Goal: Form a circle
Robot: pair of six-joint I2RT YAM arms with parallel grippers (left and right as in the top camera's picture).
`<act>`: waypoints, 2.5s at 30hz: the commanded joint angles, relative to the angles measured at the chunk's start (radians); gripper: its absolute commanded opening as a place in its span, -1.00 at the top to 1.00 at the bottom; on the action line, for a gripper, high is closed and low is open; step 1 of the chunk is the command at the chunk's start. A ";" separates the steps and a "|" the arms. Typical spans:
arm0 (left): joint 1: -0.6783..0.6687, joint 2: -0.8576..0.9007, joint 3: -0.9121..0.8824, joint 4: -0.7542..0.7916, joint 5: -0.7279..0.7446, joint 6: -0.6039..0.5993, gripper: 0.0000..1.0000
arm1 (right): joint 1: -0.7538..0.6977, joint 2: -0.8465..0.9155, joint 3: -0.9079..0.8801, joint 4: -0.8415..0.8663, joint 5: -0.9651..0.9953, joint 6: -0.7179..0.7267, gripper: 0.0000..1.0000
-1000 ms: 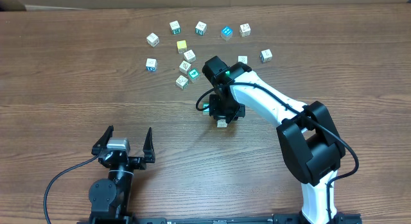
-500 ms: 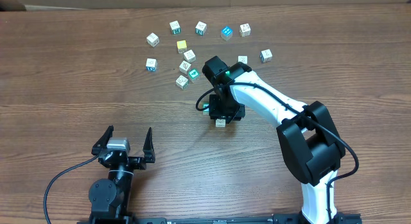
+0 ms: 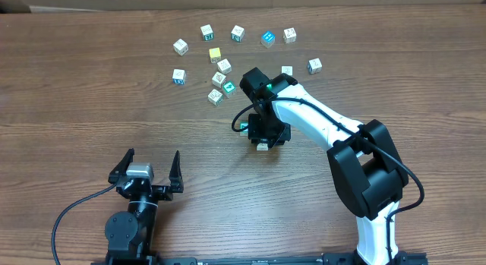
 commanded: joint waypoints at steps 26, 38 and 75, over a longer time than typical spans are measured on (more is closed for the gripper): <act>0.007 -0.008 -0.003 -0.002 -0.003 0.014 -0.99 | 0.004 -0.006 -0.006 0.060 -0.046 -0.033 0.54; 0.007 -0.008 -0.003 -0.002 -0.003 0.014 -0.99 | 0.004 -0.006 -0.006 0.077 -0.047 -0.034 0.45; 0.007 -0.008 -0.003 -0.002 -0.003 0.014 -1.00 | -0.417 -0.032 0.202 0.039 -0.082 -0.136 -0.62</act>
